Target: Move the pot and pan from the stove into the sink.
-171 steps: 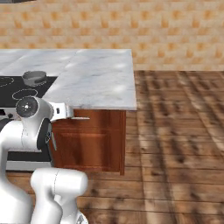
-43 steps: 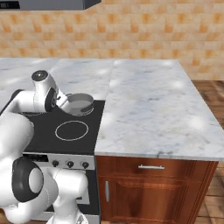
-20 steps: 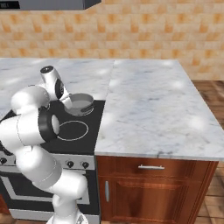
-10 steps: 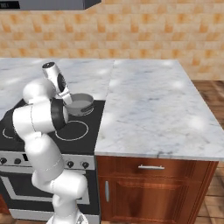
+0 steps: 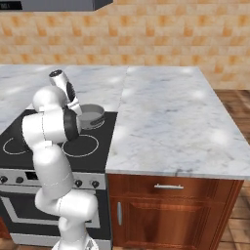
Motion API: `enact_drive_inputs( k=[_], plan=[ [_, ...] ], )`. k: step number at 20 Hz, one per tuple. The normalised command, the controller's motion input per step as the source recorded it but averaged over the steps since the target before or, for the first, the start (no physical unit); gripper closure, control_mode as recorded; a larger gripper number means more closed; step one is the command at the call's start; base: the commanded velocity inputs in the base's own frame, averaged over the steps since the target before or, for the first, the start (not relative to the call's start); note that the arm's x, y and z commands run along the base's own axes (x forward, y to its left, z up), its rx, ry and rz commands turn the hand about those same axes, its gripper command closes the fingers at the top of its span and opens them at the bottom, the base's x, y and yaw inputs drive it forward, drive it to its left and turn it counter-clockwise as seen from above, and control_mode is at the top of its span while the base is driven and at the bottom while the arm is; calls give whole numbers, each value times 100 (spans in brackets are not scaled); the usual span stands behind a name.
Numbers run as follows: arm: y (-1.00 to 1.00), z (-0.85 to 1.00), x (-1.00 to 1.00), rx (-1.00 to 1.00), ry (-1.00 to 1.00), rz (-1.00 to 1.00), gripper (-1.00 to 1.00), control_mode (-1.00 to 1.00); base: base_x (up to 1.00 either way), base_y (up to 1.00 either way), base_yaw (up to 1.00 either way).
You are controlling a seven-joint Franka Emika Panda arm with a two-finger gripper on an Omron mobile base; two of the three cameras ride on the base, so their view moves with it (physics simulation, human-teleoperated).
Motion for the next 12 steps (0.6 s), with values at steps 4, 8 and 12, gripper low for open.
enact_drive_inputs(
  k=[4, 8, 12],
  plan=[
    [0, 0, -11, 0, -20, 0, -100, -100, 0, 0, 0],
    [0, 0, -8, 0, -20, 0, -100, -100, 0, 0, 0],
    [0, 0, 0, 0, -1, 0, -100, -100, 0, 0, 0]
  ],
)
